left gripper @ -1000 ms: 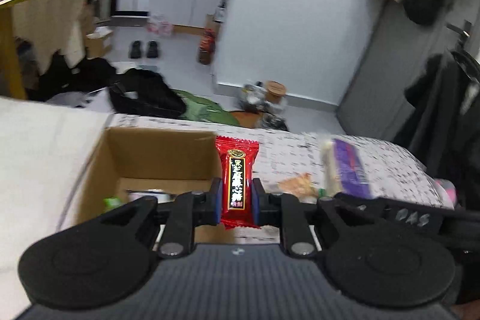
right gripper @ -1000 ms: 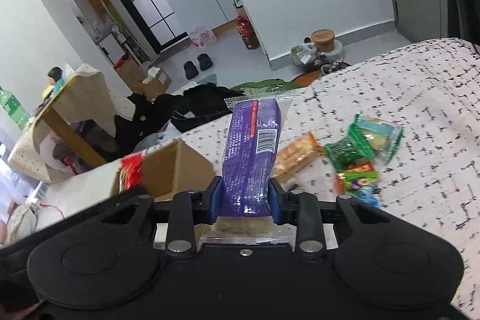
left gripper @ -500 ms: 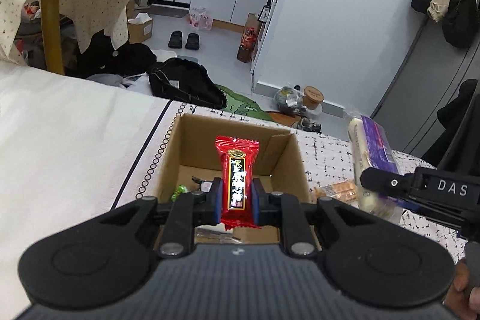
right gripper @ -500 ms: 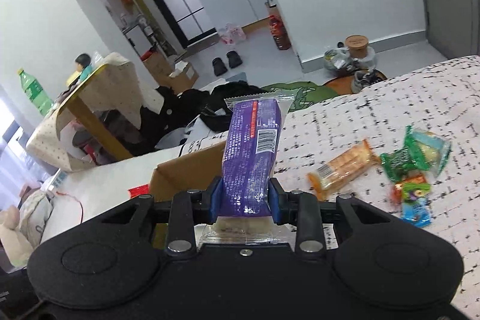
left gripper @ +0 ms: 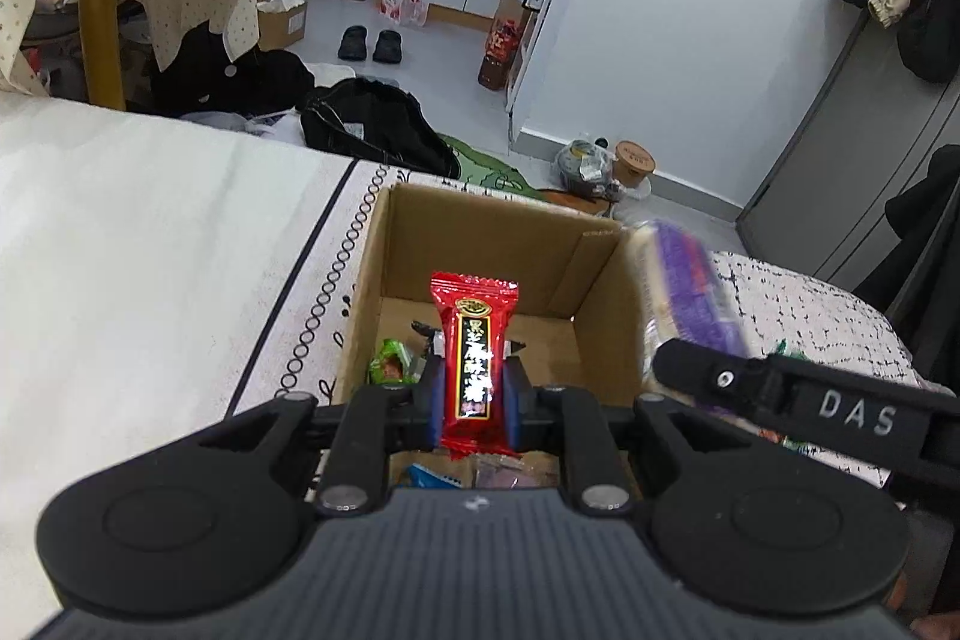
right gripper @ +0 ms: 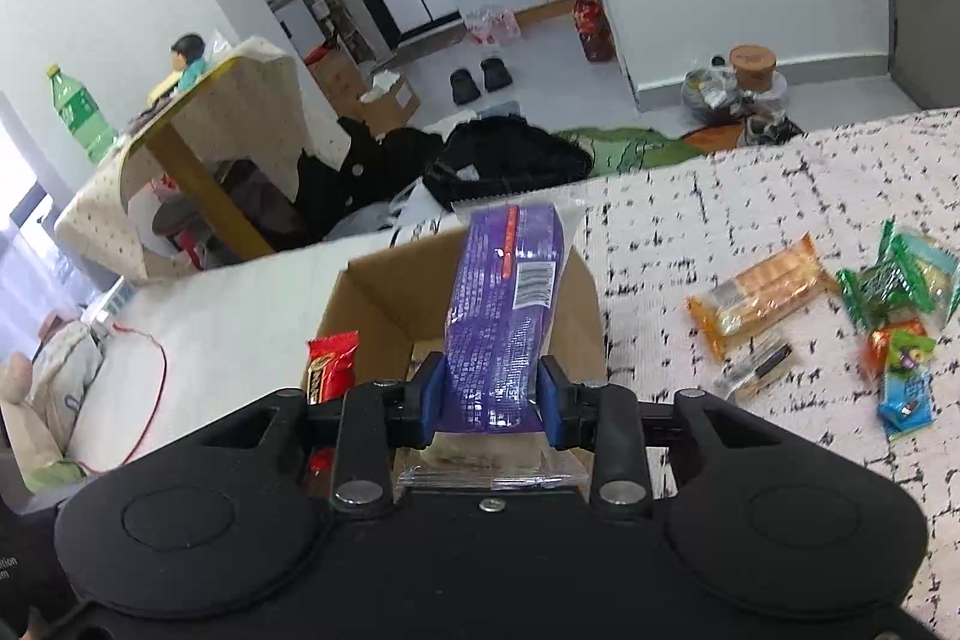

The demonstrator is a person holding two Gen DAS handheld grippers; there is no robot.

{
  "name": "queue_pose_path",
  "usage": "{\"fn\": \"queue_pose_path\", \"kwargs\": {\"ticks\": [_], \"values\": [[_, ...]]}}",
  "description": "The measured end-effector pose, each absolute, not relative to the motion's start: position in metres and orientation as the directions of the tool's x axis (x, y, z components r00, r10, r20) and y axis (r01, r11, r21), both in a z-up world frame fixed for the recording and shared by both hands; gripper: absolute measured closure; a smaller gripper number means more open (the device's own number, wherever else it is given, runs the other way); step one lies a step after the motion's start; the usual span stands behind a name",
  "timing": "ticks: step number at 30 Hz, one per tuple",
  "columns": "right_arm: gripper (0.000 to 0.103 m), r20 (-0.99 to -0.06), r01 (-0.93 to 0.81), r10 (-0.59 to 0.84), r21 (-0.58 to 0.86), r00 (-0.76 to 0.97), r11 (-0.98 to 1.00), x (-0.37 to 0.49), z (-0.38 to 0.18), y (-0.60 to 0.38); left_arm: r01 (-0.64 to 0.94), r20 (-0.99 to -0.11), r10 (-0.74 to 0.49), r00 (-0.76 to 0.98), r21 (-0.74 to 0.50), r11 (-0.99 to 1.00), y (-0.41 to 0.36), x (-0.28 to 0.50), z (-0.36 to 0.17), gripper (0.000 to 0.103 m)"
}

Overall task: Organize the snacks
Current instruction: 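Carry both bars over the box and open both tools to drop them, then move both tools back over the snack pile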

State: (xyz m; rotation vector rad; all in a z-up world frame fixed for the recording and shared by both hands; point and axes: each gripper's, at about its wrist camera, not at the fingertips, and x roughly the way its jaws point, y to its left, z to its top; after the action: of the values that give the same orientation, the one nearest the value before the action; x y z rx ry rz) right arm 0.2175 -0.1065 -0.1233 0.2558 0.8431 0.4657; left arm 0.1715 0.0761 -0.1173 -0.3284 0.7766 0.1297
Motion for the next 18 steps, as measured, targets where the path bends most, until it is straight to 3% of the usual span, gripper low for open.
{"fn": "queue_pose_path", "kwargs": {"ticks": [1,2,3,7,12,14,18], "values": [[0.059,-0.661,-0.295,0.491,0.393,0.567,0.871,0.218,-0.124,-0.106,-0.233,-0.710,-0.008,0.704,-0.242,0.942,0.076,0.171,-0.119,0.085],[0.044,-0.667,-0.294,0.491,0.394,0.560,0.871,0.218,-0.123,-0.106,-0.231,-0.713,-0.010,0.701,-0.240,0.943,0.075,0.172,-0.120,0.085],[0.036,-0.665,-0.288,0.489,0.396,0.565,0.872,0.217,-0.122,-0.107,-0.228,-0.716,-0.013,0.698,-0.239,0.944,0.075,0.172,-0.122,0.085],[0.033,-0.657,-0.280,0.467,0.376,0.592,0.884,0.214,-0.117,-0.114,-0.216,-0.732,-0.036,0.680,-0.247,0.945,0.071,0.174,-0.125,0.084],[0.028,-0.658,-0.250,0.447,0.377,0.606,0.892,0.213,-0.114,-0.132,-0.220,-0.734,-0.018,0.679,-0.227,0.949,0.067,0.173,-0.124,0.075],[0.025,-0.658,-0.241,0.434,0.367,0.615,0.898,0.212,-0.113,-0.140,-0.220,-0.732,-0.012,0.681,-0.220,0.950,0.066,0.173,-0.122,0.060],[0.023,-0.667,-0.216,0.408,0.355,0.624,0.910,0.212,-0.115,-0.154,-0.211,-0.715,0.006,0.699,-0.199,0.957,0.058,0.171,-0.115,0.045]]}}
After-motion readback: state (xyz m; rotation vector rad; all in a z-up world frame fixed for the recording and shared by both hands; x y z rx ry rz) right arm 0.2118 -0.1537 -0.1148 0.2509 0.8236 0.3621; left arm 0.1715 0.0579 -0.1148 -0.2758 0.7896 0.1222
